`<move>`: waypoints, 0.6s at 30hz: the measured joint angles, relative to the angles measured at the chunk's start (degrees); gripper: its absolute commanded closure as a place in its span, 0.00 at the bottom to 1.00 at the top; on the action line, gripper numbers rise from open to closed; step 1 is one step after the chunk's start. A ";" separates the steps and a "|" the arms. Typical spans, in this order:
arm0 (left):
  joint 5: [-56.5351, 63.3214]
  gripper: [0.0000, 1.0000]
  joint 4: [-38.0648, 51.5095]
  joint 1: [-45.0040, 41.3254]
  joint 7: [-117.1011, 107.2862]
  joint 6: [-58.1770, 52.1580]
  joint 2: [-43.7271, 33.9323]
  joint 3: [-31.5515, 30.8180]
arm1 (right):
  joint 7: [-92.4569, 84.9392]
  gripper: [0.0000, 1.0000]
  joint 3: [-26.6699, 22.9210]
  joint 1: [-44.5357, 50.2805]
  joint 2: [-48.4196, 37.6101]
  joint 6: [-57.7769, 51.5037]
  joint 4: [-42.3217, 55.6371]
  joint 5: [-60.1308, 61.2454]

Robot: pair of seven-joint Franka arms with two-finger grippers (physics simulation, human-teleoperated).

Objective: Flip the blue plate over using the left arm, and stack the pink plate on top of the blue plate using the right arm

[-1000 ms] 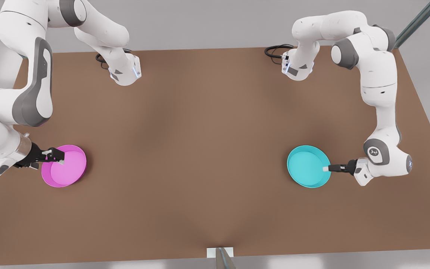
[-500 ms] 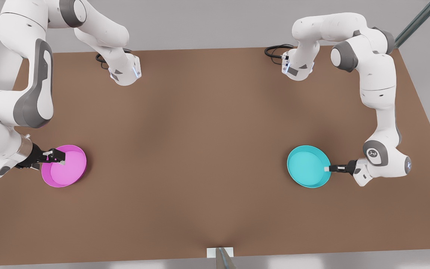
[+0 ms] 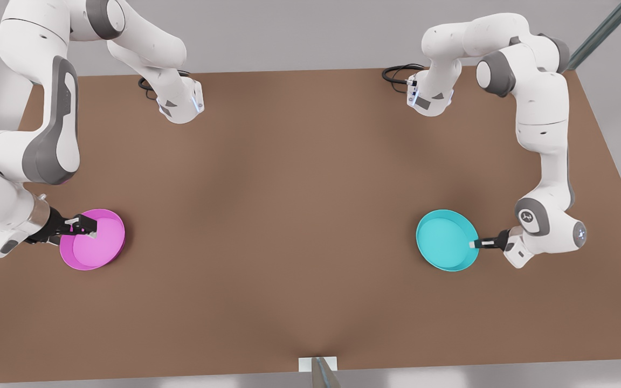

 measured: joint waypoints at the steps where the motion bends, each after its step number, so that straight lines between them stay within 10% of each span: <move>1: 0.04 0.65 -0.01 0.00 0.00 0.09 0.00 0.00 | 0.23 0.00 0.07 0.06 0.07 0.35 0.20 -0.07; 18: -3.93 0.59 -0.61 0.09 1.81 -0.16 0.62 -0.46 | 0.17 0.00 0.00 -0.32 0.95 0.17 2.05 -0.26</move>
